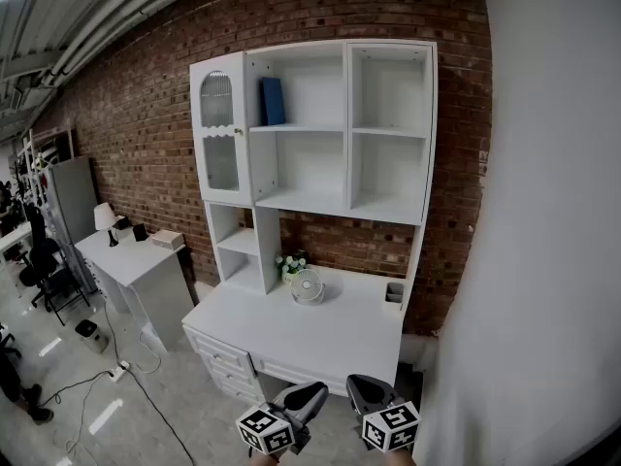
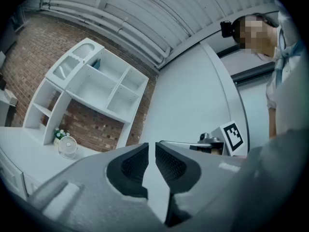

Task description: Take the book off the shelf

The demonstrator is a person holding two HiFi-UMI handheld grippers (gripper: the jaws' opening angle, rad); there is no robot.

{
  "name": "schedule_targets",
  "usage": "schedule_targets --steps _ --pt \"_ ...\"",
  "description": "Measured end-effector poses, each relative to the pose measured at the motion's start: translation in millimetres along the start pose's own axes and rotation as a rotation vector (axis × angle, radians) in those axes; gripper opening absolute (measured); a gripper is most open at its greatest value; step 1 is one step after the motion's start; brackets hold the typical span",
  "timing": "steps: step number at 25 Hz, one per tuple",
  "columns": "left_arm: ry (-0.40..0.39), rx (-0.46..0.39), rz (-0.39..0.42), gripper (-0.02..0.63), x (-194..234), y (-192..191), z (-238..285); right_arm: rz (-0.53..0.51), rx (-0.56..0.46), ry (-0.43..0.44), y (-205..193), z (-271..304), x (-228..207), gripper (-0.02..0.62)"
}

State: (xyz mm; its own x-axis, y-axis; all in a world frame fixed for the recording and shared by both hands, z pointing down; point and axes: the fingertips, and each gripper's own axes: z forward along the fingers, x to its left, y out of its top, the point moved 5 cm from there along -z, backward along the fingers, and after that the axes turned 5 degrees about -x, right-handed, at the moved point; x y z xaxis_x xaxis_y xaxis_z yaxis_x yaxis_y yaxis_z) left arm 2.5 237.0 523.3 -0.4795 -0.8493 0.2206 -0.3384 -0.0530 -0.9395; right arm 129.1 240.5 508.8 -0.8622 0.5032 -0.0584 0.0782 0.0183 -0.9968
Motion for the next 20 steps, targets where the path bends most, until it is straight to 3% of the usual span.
schedule_targets --steps 14,20 --pt "-0.008 0.004 -0.016 0.048 -3.7 -1.4 -13.8 0.012 0.014 -0.004 -9.1 -3.6 13.1 0.014" --pt "0.007 0.000 -0.018 0.049 2.9 1.9 -20.9 0.043 -0.025 0.041 -7.2 3.0 23.1 0.016"
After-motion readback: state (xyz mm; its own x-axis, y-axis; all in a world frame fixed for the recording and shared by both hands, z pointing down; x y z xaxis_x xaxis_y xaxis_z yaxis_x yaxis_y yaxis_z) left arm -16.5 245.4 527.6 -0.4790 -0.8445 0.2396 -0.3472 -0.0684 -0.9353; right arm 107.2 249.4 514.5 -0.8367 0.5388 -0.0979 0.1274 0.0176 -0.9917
